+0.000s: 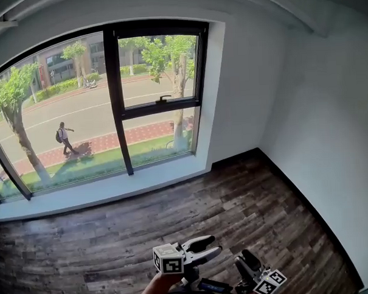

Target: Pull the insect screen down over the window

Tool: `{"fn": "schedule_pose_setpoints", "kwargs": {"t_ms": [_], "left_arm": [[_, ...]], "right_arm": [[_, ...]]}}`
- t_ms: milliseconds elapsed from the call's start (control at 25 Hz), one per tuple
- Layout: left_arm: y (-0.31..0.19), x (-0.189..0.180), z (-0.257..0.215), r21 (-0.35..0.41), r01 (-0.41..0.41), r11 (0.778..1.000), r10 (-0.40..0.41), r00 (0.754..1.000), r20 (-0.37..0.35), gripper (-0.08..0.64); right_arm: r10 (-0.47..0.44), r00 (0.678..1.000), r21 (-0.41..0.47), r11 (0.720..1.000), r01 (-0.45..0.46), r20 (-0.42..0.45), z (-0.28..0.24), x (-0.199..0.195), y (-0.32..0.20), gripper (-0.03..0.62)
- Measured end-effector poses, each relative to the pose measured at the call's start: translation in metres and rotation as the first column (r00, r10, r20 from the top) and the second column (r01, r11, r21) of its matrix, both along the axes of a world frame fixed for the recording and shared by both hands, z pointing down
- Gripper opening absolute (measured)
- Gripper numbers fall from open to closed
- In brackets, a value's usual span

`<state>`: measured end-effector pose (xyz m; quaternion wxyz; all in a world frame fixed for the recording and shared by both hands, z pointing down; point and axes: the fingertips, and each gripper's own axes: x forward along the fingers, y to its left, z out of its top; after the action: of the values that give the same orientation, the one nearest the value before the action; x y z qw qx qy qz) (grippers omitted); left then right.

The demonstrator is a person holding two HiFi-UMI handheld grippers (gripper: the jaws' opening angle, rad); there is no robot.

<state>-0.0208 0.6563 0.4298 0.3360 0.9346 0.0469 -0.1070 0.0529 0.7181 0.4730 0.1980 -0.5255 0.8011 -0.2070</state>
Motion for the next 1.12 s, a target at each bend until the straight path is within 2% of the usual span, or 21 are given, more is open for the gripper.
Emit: {"fn": "schedule_pose_setpoints", "kwargs": {"t_ms": [120,280,440,600,720,840,1120], "left_arm": [[-0.04,0.029,-0.019,0.026,-0.027,0.999,0.027,0.999,-0.033,0.278],[-0.111,0.048,-0.022,0.064,0.01,0.998,-0.01,1.0,0.001,0.278],[-0.161,0.058,-0.031,0.101,0.047,0.994,-0.049,0.999,0.018,0.279],[-0.214,0.063,-0.024,0.148,0.146,0.978,-0.158,0.985,0.074,0.279],[-0.262,0.066,-0.021,0.204,0.255,0.945,-0.282,0.953,0.112,0.279],[-0.313,0.08,-0.03,0.24,0.357,0.903,-0.39,0.915,0.103,0.279],[-0.385,0.133,-0.059,0.272,0.494,0.826,-0.533,0.842,0.09,0.279]], "right_arm": [[0.028,0.999,0.01,1.0,-0.027,-0.033,-0.015,0.034,-0.043,0.207],[0.026,0.999,0.042,0.999,-0.025,-0.04,-0.026,0.057,-0.114,0.207],[-0.033,0.999,0.051,0.998,0.032,0.012,-0.032,0.071,-0.175,0.207],[-0.113,0.993,0.038,0.993,0.112,0.033,-0.02,0.089,-0.239,0.207],[-0.198,0.98,0.051,0.979,0.197,0.031,-0.011,0.105,-0.298,0.207],[-0.287,0.958,0.076,0.956,0.284,0.026,-0.019,0.123,-0.355,0.207],[-0.463,0.886,0.107,0.88,0.463,-0.024,-0.055,0.166,-0.447,0.207]]}}
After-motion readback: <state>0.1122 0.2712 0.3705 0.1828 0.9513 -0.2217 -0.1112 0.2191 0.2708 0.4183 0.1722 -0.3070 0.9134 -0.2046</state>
